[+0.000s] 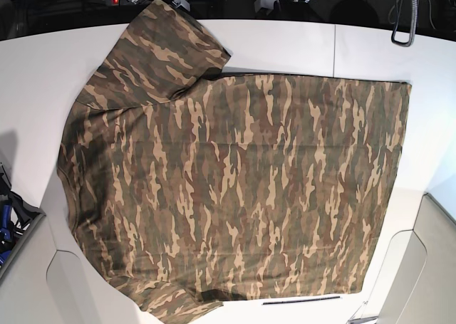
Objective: Fold the T-shirt properly
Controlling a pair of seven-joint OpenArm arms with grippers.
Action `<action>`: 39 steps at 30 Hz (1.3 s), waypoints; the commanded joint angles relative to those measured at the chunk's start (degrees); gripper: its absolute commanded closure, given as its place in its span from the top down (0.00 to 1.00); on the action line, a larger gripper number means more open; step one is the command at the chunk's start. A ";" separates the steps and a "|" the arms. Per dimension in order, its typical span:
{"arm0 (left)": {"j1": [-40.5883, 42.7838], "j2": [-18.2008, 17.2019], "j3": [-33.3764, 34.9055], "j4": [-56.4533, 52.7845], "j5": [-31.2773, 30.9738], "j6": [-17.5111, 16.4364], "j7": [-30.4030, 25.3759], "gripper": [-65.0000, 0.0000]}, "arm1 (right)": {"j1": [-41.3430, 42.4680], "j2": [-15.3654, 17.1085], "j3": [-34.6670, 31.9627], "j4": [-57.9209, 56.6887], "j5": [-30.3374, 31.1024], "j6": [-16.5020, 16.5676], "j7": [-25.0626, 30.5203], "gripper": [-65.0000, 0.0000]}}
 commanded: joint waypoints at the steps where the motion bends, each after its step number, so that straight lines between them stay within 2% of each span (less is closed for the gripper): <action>1: 0.17 -0.02 0.04 0.28 -0.17 -0.66 0.66 0.13 | -0.02 0.04 -0.11 0.42 0.04 0.57 0.55 0.17; 3: 0.17 -0.02 0.04 0.28 -0.17 -0.66 0.63 0.13 | -0.02 0.04 -0.11 0.44 0.07 0.55 0.55 0.19; 14: 0.17 -0.02 0.04 0.28 -0.17 -0.72 0.63 0.13 | -0.04 0.04 -0.11 0.44 0.04 0.57 0.55 0.19; 19: 0.20 -0.04 0.04 0.28 0.85 -5.20 0.63 0.13 | -0.02 0.04 -0.11 0.44 0.04 0.59 0.55 0.19; 29: 0.17 -0.04 0.04 0.28 1.38 -5.73 0.61 0.13 | -0.04 0.04 -0.11 0.44 0.04 0.63 0.55 0.19; 32: 0.20 -0.02 0.04 0.28 3.89 -8.55 0.57 0.13 | -0.04 0.04 -0.11 0.44 0.04 0.63 0.55 0.19; 36: 0.68 -0.07 0.04 0.28 3.82 -12.94 0.57 0.13 | -0.07 0.07 -0.11 0.44 0.07 0.63 0.55 0.19; 39: 1.18 -0.07 0.04 0.28 3.80 -14.64 0.57 0.13 | -0.22 0.09 -0.11 0.46 0.07 0.63 0.55 0.19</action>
